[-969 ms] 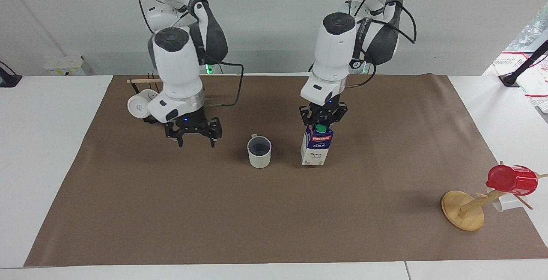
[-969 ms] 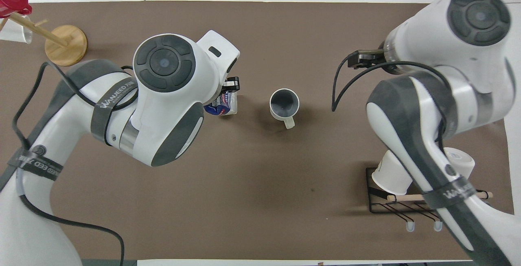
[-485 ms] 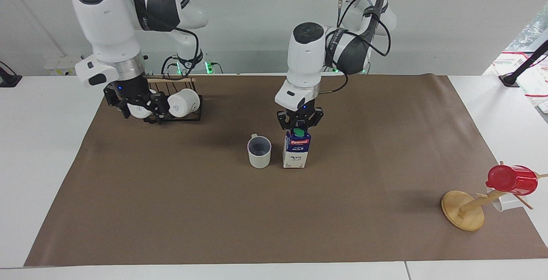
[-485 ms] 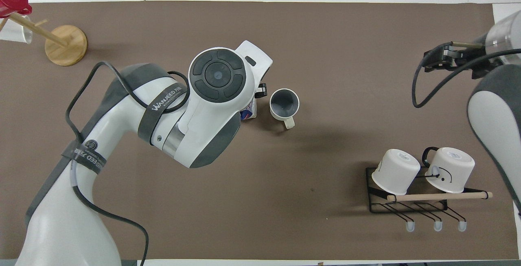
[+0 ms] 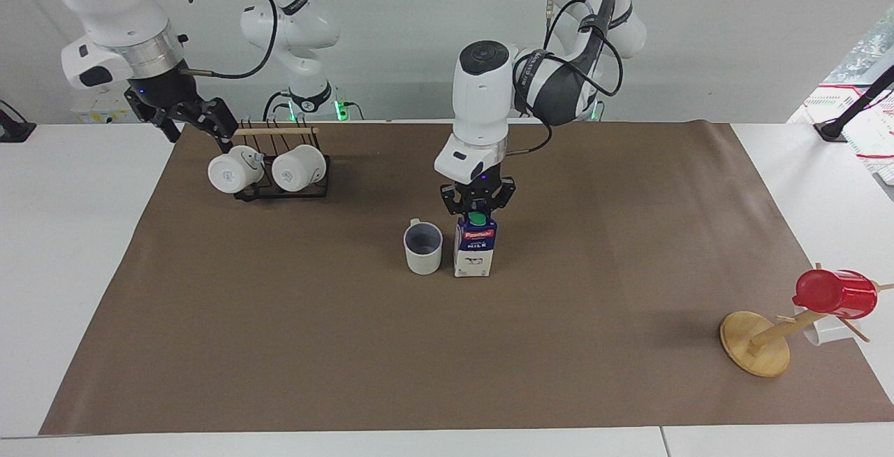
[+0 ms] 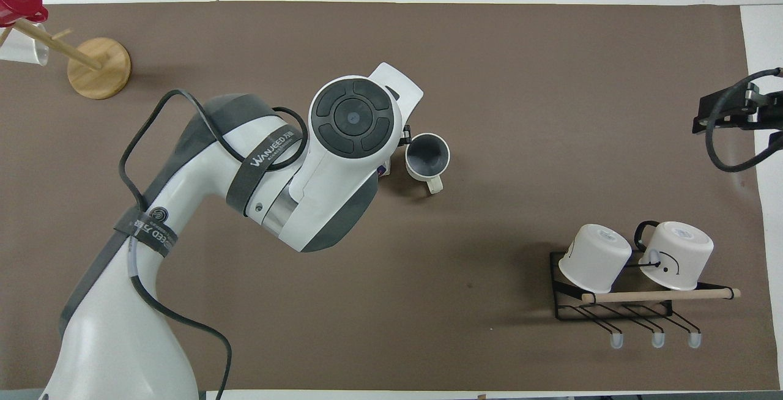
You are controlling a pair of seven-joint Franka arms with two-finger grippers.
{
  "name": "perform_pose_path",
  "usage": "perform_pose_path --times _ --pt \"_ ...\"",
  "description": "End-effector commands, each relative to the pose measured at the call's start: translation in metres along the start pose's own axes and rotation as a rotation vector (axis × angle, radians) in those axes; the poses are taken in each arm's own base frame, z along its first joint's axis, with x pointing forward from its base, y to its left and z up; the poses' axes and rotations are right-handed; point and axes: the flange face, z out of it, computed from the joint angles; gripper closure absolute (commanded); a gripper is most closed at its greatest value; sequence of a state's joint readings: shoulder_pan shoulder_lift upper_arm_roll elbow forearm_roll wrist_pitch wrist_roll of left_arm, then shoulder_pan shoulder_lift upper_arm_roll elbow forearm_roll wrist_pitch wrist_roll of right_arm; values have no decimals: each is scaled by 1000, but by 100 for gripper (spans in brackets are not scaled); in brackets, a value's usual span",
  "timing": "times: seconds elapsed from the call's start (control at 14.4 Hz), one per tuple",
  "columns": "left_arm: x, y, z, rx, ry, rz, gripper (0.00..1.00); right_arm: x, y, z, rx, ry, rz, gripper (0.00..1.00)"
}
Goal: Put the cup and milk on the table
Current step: 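Lower the milk carton beside the mug and open the left gripper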
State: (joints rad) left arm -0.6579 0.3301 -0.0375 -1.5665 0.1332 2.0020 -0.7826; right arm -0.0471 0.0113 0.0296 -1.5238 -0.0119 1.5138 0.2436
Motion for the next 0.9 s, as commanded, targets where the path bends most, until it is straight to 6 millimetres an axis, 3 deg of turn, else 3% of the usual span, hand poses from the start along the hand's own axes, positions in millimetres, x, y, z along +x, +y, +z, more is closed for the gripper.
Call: perform_pose_path --times 0.0,0.21,0.28,0.35,0.42,0.55,0.62,0.69,0.83 --pt "0 2 -1 41 8 -6 100 3 2 7 22 -13 -12 0" --pt "-6 5 0 49 -2 5 100 3 4 7 13 -11 -13 0" --pt "-7 6 1 45 1 5 82 3 3 7 14 -13 -14 0" --pt "-6 6 0 44 4 5 29 3 3 8 14 -15 -14 0" --pt "-6 6 0 39 8 5 0 3 2 8 14 -15 -15 0" --pt "-3 3 -6 25 9 -6 0 2 3 9 17 -17 -12 0" --pt "-2 -3 -24 6 23 -18 0 2 3 10 19 -19 -12 0" --pt "-1 -13 -42 -3 34 -27 0 2 2 10 21 -19 -11 0" --pt "8 -50 -61 -3 47 -64 0 1 -2 10 19 -17 -21 0"
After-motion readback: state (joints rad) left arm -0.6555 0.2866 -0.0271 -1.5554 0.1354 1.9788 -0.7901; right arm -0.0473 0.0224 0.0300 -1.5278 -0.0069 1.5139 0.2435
